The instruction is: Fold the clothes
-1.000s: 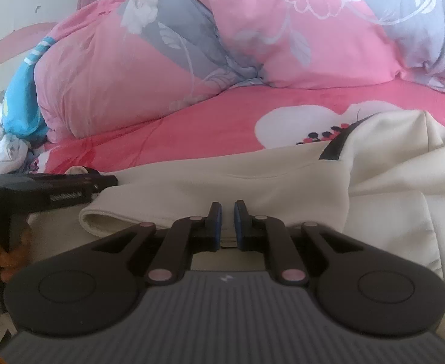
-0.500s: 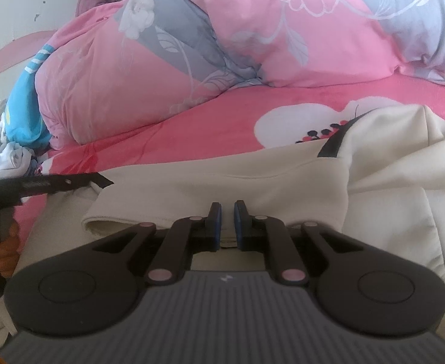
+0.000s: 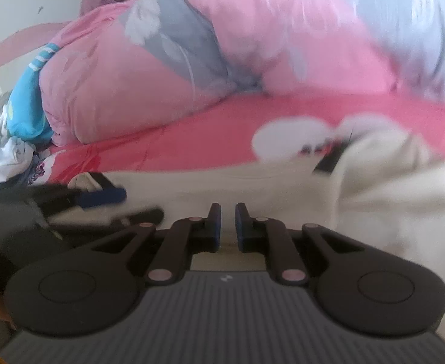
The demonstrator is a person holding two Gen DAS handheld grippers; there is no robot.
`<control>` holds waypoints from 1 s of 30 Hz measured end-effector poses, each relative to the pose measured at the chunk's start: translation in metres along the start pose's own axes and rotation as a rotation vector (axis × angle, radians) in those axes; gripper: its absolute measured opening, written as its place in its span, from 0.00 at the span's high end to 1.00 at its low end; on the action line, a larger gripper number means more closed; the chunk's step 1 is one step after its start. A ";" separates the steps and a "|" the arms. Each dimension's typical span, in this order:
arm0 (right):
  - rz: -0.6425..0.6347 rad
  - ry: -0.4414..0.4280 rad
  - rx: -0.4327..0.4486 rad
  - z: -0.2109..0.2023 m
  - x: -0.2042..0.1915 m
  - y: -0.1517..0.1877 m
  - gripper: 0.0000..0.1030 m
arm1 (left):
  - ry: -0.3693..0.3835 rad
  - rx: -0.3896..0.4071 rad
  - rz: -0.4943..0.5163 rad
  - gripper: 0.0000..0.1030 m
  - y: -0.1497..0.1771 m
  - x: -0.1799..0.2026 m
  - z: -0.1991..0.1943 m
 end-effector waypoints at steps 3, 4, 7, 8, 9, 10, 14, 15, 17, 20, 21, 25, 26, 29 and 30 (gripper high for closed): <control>-0.065 0.081 0.046 -0.006 0.014 -0.029 0.91 | 0.007 0.001 -0.012 0.47 -0.001 0.000 0.001; -0.068 0.105 0.052 -0.004 0.021 -0.038 0.91 | 0.008 0.006 -0.016 0.47 0.001 -0.001 0.002; -0.103 0.197 0.027 0.010 0.051 -0.042 0.91 | 0.010 0.022 -0.022 0.47 0.006 -0.005 0.002; -0.120 0.256 -0.021 0.022 0.068 -0.033 0.91 | 0.009 0.024 -0.021 0.47 0.006 -0.004 0.003; -0.091 0.282 -0.064 0.030 0.086 -0.021 0.91 | 0.012 0.024 -0.020 0.47 0.006 -0.003 0.004; -0.059 0.307 -0.106 0.039 0.103 -0.009 0.92 | 0.013 0.025 -0.022 0.47 0.006 -0.004 0.004; 0.006 0.291 -0.059 0.024 0.112 -0.028 0.92 | 0.020 0.027 -0.034 0.47 0.007 -0.005 0.005; 0.022 0.286 -0.047 0.020 0.114 -0.032 0.92 | 0.020 0.027 -0.035 0.47 0.007 -0.005 0.004; 0.055 0.278 -0.023 0.012 0.118 -0.042 0.92 | 0.020 0.028 -0.036 0.47 0.007 -0.005 0.005; 0.091 0.266 0.015 0.006 0.123 -0.057 0.92 | 0.024 0.026 -0.043 0.47 0.007 -0.005 0.005; 0.094 0.263 0.029 0.008 0.123 -0.062 0.92 | 0.026 0.026 -0.046 0.47 0.007 -0.006 0.005; 0.018 0.360 -0.089 0.041 0.136 -0.035 0.92 | 0.043 0.019 -0.067 0.47 0.008 -0.008 0.006; -0.002 0.384 -0.119 0.049 0.139 -0.028 0.92 | 0.046 0.017 -0.072 0.47 0.008 -0.009 0.006; 0.024 0.396 -0.101 0.034 0.134 -0.034 0.92 | 0.052 0.016 -0.085 0.47 0.008 -0.011 0.006; 0.034 0.400 -0.101 0.028 0.130 -0.037 0.91 | 0.051 0.015 -0.086 0.47 0.008 -0.011 0.006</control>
Point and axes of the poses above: each gripper's, at about its wrist camera, not at the fingertips, and z roughly the way its jaws point, x to its right, y to its underside, the point moved 7 cm from there along z, roughly the way its jaws point, and after that the axes turned 1 degree about -y, right-handed, at the moved point
